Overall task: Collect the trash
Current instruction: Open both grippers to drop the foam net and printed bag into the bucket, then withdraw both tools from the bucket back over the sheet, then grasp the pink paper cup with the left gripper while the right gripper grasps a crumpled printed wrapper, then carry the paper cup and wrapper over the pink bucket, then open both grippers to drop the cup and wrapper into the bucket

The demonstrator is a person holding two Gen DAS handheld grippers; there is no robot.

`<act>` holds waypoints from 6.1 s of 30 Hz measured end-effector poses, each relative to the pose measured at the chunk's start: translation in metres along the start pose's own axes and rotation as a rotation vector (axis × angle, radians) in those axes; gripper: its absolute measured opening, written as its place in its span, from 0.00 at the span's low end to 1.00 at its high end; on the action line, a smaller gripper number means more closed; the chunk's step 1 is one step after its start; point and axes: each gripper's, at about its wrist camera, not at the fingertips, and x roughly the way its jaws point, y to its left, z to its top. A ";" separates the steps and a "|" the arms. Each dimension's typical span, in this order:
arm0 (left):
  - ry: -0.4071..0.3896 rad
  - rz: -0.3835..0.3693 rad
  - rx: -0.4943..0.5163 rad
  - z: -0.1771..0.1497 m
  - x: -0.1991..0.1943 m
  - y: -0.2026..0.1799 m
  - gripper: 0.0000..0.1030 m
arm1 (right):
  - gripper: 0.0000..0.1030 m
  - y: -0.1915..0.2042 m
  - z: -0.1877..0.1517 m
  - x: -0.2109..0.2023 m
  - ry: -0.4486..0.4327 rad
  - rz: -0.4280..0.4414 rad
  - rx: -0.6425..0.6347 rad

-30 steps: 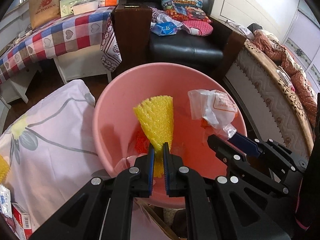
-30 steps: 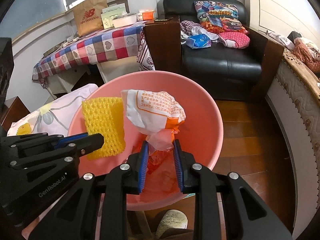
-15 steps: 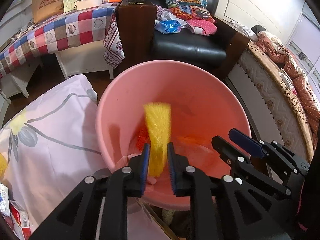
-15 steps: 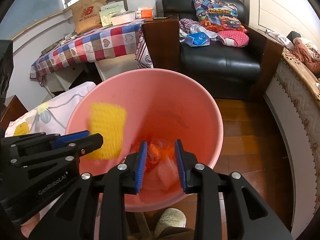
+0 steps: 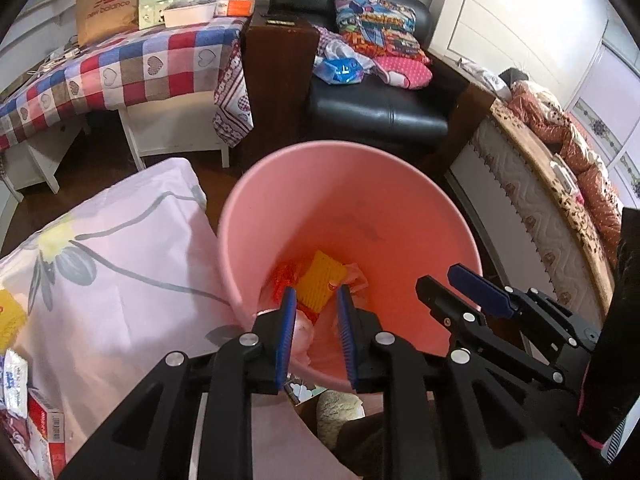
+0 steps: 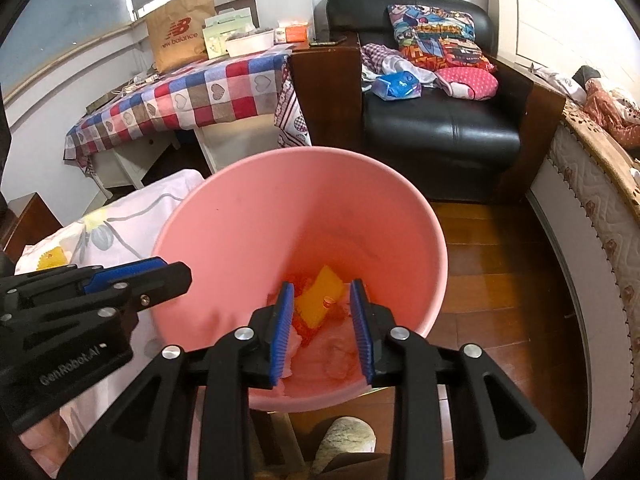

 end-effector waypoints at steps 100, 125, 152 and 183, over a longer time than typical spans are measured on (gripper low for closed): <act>-0.258 0.357 -0.448 -0.244 -0.234 0.272 0.06 | 0.05 0.370 -0.070 -0.016 0.121 0.520 -0.549; -0.317 0.320 -0.300 -0.189 -0.235 0.202 0.06 | 0.02 0.254 -0.033 -0.095 -0.095 0.541 -0.340; -0.306 0.045 0.020 -0.049 -0.143 0.031 0.06 | 0.02 0.039 0.015 -0.081 -0.196 0.204 -0.023; 0.029 -0.048 0.029 -0.008 0.019 -0.012 0.07 | 0.03 -0.012 -0.001 0.004 0.002 0.124 0.045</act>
